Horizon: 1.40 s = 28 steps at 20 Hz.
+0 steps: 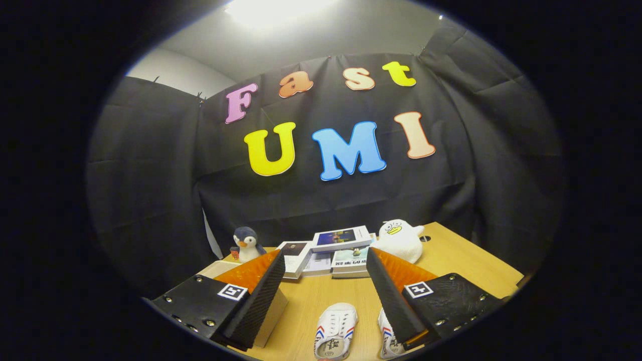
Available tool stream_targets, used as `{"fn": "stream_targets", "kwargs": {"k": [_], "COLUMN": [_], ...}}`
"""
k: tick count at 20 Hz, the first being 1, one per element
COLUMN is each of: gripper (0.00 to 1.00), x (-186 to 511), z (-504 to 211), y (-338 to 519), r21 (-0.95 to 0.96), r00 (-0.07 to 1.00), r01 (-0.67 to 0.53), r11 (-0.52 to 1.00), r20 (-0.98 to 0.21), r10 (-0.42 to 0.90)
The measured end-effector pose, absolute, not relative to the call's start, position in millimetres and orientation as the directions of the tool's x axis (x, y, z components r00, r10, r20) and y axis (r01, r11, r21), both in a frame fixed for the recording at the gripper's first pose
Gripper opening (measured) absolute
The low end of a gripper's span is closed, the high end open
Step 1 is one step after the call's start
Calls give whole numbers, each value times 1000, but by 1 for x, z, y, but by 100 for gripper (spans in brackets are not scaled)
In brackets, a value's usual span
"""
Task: Open the storage box then place both shoes into the box .Put the left shoe in first, then the right shoe, with the right side of both shoes facing outward in a uniform manner.
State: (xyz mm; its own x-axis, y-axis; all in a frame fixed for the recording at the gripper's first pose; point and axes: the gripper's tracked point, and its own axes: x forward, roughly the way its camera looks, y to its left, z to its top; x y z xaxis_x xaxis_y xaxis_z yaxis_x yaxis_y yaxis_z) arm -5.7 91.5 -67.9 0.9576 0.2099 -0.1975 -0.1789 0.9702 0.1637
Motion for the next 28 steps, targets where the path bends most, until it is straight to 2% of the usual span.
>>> {"fn": "stream_targets", "kwargs": {"k": [11,19,23,28], "gripper": [99,96,96,95], "x": [-27,-50,-59,-67], "z": [-133,-172,-187,-200], "y": [150,197,215,234], "r21": [386,573,639,744], "r00": [836,692,627,549], "r01": [-227,-219,-197,-105], "r11": [894,790,743,660], "r20": [-393,-479,-501,-510], "r10": [382,539,597,662]}}
